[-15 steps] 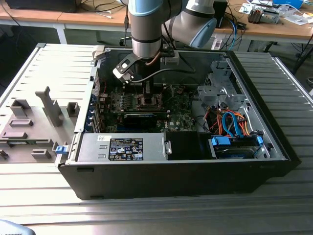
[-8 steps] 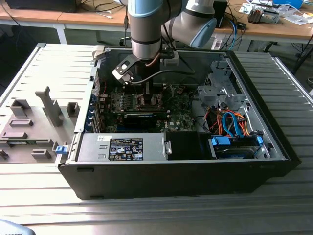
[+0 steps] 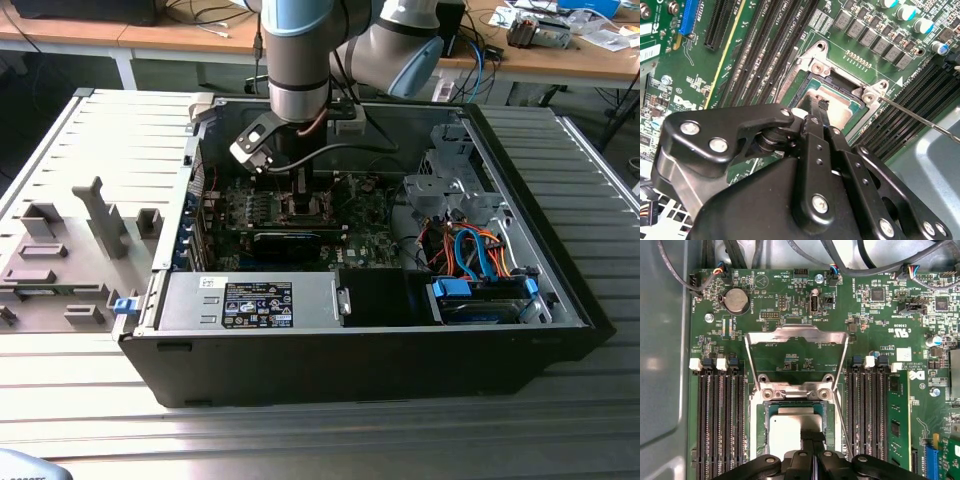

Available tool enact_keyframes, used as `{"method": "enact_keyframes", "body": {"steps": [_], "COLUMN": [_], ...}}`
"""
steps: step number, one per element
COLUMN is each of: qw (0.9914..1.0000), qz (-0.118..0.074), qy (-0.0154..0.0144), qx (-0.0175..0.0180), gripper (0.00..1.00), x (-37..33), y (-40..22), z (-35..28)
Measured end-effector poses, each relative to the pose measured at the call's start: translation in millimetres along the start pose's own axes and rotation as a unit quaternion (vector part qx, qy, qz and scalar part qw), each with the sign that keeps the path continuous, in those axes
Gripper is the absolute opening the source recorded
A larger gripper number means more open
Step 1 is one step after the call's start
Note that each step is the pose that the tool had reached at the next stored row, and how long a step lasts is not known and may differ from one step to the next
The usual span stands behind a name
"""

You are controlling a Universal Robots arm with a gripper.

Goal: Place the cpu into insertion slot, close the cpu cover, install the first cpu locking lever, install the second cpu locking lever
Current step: 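Place the cpu into insertion slot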

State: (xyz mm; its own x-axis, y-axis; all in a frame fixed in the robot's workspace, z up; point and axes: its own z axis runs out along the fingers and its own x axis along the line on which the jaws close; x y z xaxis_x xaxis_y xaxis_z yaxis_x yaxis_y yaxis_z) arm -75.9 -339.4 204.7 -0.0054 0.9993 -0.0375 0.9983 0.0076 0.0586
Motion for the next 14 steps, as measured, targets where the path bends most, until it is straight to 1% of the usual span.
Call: {"method": "enact_keyframes", "body": {"steps": [4,8,9,10,11,12,13,14], "qw": [1.0,1.0,1.0,0.99999,0.99989,0.99907,0.99906,0.99907], "qz": [-0.001,-0.001,-0.001,-0.001,-0.002,-0.023,-0.023,-0.023], "qy": [0.0001,-0.0001,0.0002,0.0004,0.008,0.0074,0.007,0.0071], "qx": [0.0,0.0001,0.0006,0.0035,0.0123,0.0356,0.0356,0.0356], "gripper": [0.11,0.11,0.11,0.11,0.11,0.11,0.11,0.11], "x": [2.3,2.4,2.2,2.0,1.8,1.6,1.4,1.3], "y": [0.0,-0.3,3.6,10.5,20.4,21.1,21.6,21.8], "z": [0.4,3.3,-4.0,-5.6,-11.1,-16.9,-21.3,-24.2]}}
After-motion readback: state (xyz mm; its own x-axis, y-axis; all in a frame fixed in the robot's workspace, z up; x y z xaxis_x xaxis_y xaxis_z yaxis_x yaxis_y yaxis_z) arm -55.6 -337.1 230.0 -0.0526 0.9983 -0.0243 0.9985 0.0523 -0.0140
